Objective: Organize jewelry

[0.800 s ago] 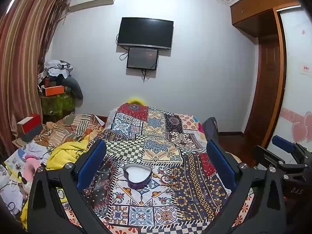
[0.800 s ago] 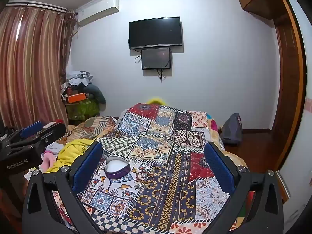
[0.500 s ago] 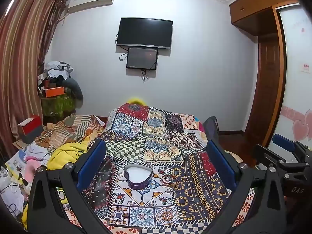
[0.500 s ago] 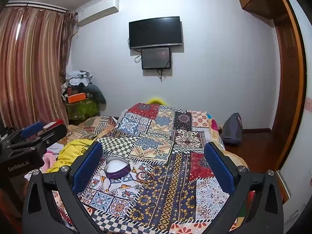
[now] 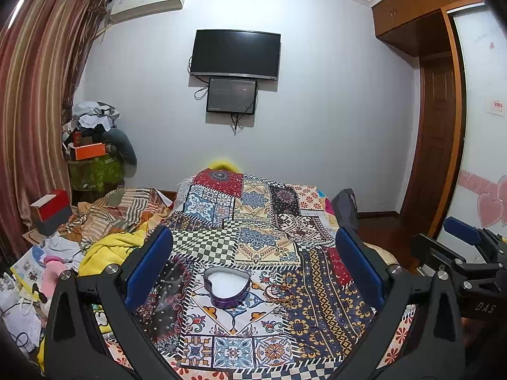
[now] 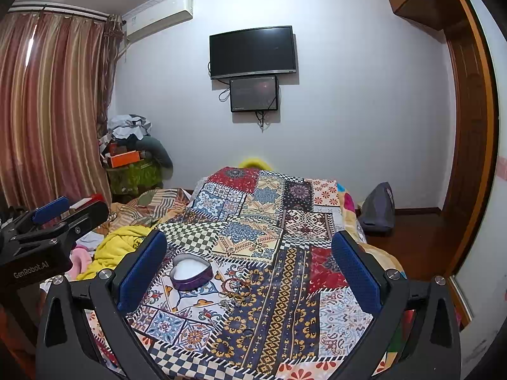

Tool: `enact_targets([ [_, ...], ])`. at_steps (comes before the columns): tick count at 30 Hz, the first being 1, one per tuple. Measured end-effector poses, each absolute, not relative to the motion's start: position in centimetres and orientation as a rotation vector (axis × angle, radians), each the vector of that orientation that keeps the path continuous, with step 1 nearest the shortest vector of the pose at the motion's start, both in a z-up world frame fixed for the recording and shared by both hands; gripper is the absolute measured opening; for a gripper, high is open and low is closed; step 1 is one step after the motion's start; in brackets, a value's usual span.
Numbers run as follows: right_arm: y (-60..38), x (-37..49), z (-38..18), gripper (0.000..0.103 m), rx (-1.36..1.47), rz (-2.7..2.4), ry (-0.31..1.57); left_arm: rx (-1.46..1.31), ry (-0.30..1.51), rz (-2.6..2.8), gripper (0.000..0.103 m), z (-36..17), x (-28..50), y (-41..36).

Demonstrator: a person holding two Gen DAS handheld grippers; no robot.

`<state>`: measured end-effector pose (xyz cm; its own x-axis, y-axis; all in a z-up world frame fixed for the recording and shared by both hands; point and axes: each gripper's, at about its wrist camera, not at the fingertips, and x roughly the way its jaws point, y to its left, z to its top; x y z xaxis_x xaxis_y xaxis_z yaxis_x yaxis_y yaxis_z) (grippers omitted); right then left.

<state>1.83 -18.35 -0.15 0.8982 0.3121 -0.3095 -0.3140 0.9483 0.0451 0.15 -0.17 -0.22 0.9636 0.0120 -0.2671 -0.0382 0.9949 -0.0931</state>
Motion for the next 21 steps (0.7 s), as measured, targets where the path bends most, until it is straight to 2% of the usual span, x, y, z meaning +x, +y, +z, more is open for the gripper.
enact_targets([
  [21, -18.47, 1.60, -0.22, 0.103, 0.000, 0.324, 0.315, -0.093, 0.265, 0.025, 0.103, 0.00, 0.00, -0.49],
])
